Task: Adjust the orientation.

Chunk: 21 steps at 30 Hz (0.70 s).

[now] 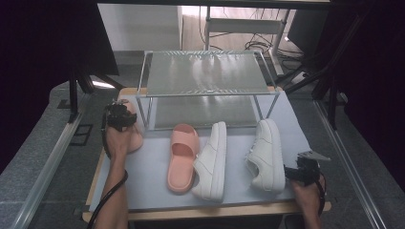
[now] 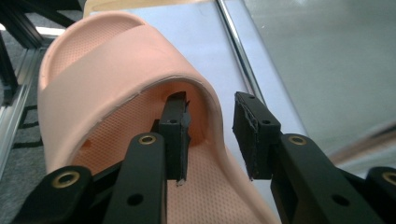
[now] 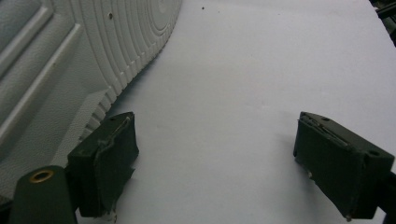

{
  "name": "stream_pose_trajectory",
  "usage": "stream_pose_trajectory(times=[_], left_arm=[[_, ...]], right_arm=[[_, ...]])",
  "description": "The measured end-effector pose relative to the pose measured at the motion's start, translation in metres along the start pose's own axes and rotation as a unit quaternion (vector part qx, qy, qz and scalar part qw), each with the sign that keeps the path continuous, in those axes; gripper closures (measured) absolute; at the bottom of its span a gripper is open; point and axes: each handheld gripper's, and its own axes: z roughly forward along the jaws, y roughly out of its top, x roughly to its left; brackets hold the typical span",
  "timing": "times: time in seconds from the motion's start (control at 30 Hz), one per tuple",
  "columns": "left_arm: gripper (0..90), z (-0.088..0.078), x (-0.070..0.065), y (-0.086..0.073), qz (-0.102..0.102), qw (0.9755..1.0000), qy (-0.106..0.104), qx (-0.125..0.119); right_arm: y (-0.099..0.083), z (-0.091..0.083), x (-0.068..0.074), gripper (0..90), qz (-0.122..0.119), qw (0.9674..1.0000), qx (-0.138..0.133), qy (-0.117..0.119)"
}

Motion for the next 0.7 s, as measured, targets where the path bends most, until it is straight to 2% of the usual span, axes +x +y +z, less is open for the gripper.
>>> stream_pose_trajectory(times=[0.1,0.2,0.27,0.33,0.47,0.57,0.63,0.7], left_arm=[[67.1,0.005,-0.002,0.001,0.001,0.9999,0.015,0.006],[70.8,0.008,-0.002,0.002,-0.003,0.9998,0.019,0.011],[73.7,0.009,-0.002,0.003,-0.009,0.9998,0.014,0.012],[77.1,0.009,-0.004,0.003,-0.009,0.9997,0.021,0.013],[79.7,0.007,-0.004,0.002,-0.014,0.9995,0.022,0.016],[83.2,0.005,-0.004,0.001,-0.011,0.9994,0.028,0.016],[84.3,0.001,-0.001,0.000,-0.008,0.9992,0.034,0.019],[85.3,-0.002,0.002,-0.001,-0.013,0.9993,0.031,0.015]], right_arm=[[0.000,0.000,0.000,13.8,0.000,1.0000,0.000,0.000],[0.000,0.000,0.000,13.8,0.000,1.0000,0.000,0.000],[0.000,0.000,0.000,13.8,0.000,1.0000,0.000,0.000],[0.000,0.000,0.000,13.8,0.000,1.0000,0.000,0.000],[0.000,0.000,0.000,13.8,0.000,1.0000,0.000,0.000],[0.000,0.000,0.000,13.8,0.000,1.0000,0.000,0.000],[0.000,0.000,0.000,13.8,0.000,1.0000,0.000,0.000],[0.000,0.000,0.000,13.8,0.000,1.0000,0.000,0.000]])
